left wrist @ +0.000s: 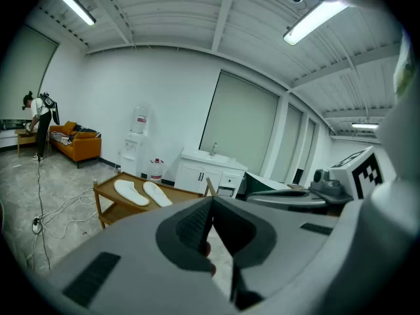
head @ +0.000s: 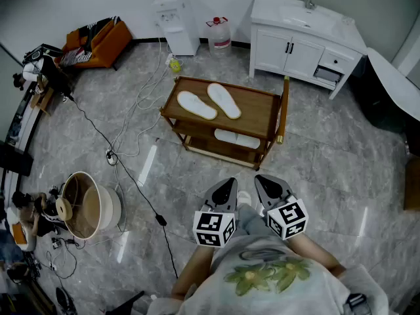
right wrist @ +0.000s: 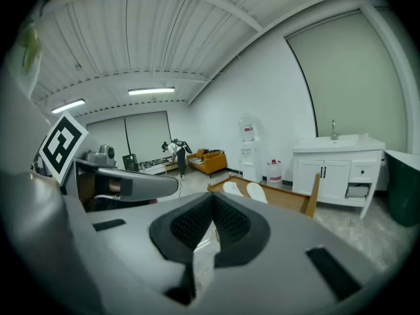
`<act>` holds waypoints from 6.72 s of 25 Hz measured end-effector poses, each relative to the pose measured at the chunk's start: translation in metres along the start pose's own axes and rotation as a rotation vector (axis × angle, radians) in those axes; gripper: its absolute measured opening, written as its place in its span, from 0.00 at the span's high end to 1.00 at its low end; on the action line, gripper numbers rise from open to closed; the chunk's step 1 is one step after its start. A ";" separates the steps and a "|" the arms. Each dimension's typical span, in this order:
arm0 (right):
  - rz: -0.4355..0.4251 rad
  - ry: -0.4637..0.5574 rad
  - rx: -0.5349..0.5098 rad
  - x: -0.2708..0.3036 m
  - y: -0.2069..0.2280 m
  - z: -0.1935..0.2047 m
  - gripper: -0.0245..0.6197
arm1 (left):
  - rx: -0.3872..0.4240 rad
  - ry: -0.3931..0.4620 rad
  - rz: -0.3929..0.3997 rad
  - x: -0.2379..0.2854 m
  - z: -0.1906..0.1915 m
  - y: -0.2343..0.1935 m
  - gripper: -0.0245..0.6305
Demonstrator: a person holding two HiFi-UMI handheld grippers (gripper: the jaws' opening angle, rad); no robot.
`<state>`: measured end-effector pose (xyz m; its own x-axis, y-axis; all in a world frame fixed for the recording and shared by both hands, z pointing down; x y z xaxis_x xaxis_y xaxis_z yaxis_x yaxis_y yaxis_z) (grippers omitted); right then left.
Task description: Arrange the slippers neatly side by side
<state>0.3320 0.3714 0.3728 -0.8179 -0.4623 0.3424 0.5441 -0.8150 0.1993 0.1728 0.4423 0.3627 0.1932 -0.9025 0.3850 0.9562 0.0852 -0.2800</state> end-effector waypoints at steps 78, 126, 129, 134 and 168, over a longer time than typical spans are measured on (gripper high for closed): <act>-0.074 -0.061 0.044 0.228 0.120 -0.076 0.77 | -0.022 -0.093 -0.046 0.175 -0.100 -0.154 0.94; 0.128 -0.291 0.014 0.439 0.163 -0.059 0.76 | 0.029 -0.314 0.217 0.304 -0.143 -0.348 0.94; 0.145 -0.325 -0.030 0.451 0.162 -0.053 0.76 | 0.040 -0.334 0.241 0.309 -0.143 -0.356 0.94; 0.156 -0.376 -0.054 0.466 0.166 -0.042 0.76 | 0.052 -0.364 0.283 0.318 -0.137 -0.363 0.94; 0.192 -0.612 -0.002 0.544 0.216 0.043 0.91 | 0.016 -0.419 0.251 0.362 -0.091 -0.407 0.94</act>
<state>0.0123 -0.0411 0.6416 -0.4508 -0.3171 0.8344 0.6693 -0.7385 0.0810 -0.1661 0.0425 0.5363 0.4870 -0.6061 0.6289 0.8714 0.2877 -0.3975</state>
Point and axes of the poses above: the fingertips, and each gripper's own axes: x forward along the fingers, y to its right, z out of its underside, the point moved 9 cm from there along -x, backward along the fingers, and after that the axes turned 2 degrees about -y, right-handed, at the moved point
